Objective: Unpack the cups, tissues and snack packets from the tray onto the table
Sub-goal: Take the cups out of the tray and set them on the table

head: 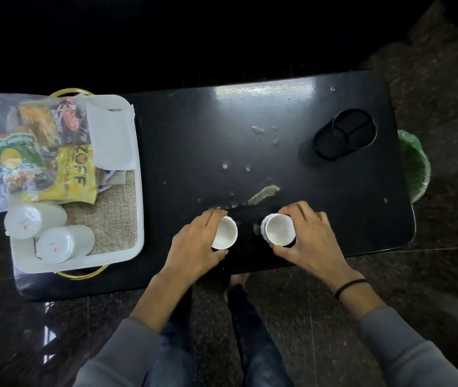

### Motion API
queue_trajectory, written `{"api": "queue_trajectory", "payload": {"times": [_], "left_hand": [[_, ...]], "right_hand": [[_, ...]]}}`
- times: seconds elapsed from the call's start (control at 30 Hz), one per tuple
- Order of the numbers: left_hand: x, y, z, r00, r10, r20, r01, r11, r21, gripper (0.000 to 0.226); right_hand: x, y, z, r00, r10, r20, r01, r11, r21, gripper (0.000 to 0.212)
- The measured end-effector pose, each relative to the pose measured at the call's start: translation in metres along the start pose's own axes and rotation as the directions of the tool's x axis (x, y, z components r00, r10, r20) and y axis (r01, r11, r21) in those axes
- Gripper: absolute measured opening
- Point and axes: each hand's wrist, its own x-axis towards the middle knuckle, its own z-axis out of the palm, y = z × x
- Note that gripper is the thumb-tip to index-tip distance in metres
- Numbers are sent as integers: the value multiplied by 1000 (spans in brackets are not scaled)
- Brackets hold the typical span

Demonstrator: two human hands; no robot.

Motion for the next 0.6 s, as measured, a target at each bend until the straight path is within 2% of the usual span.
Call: {"api": "queue_trajectory", "payload": {"times": [0.37, 0.6], "left_hand": [[-2, 3, 6, 999, -17, -31, 18, 1000, 24, 79], [-4, 8, 12, 998, -41, -48, 43, 998, 47, 90]], "right_hand": [[3, -3, -3, 999, -3, 54, 4, 1000, -8, 62], [2, -14, -11, 996, -14, 83, 18, 998, -59, 80]]}}
